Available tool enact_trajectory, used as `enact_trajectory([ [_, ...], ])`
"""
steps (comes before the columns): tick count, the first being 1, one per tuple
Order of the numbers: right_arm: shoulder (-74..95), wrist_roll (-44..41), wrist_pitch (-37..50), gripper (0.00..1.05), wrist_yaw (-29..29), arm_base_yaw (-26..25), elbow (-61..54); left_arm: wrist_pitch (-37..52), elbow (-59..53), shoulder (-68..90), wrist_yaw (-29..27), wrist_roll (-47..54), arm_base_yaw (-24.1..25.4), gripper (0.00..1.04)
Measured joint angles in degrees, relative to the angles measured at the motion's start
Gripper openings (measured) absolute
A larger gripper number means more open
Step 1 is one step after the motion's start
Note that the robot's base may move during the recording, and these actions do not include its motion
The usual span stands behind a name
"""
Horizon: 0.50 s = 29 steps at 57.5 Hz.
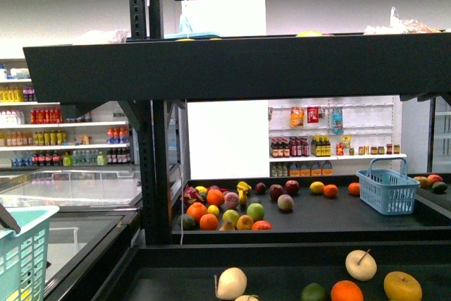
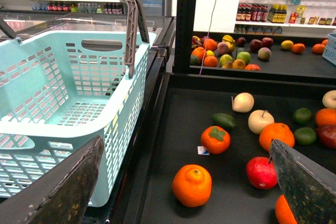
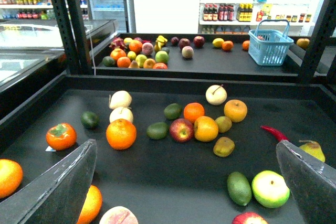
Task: Pick lemon from shelf
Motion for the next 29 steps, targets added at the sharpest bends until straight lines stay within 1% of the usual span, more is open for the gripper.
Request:
enact_trajectory([
  [29,0.0,0.0,0.0,1.02,0.0,0.0,0.0,0.0,0.0,0.0,0.0,0.0,0.0,0.97],
])
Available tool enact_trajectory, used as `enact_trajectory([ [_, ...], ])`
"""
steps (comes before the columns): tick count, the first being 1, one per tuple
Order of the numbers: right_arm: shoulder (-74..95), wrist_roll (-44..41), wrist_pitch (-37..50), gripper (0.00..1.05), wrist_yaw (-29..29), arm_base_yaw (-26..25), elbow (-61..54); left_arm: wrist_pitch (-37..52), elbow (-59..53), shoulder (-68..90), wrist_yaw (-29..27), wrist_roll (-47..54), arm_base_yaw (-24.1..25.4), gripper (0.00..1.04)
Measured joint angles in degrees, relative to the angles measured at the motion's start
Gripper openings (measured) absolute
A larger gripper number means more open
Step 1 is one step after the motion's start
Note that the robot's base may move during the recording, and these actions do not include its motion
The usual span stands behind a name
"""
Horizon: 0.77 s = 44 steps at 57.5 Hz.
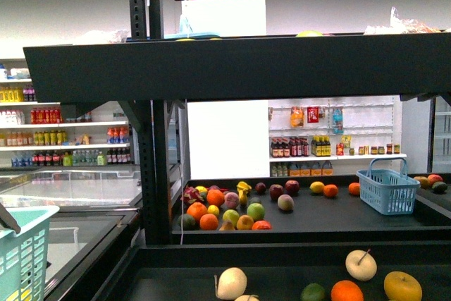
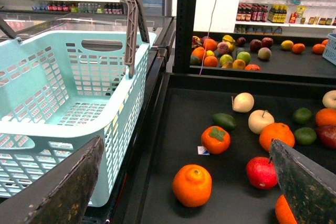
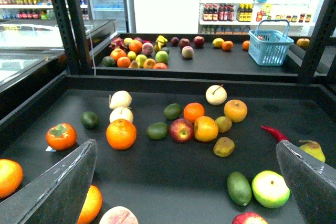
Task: Pick lemon from shelf
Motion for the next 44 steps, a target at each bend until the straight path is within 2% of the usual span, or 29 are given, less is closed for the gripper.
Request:
enact_trajectory([
  [44,0.0,0.0,0.0,1.02,0.0,0.0,0.0,0.0,0.0,0.0,0.0,0.0,0.0,0.97],
])
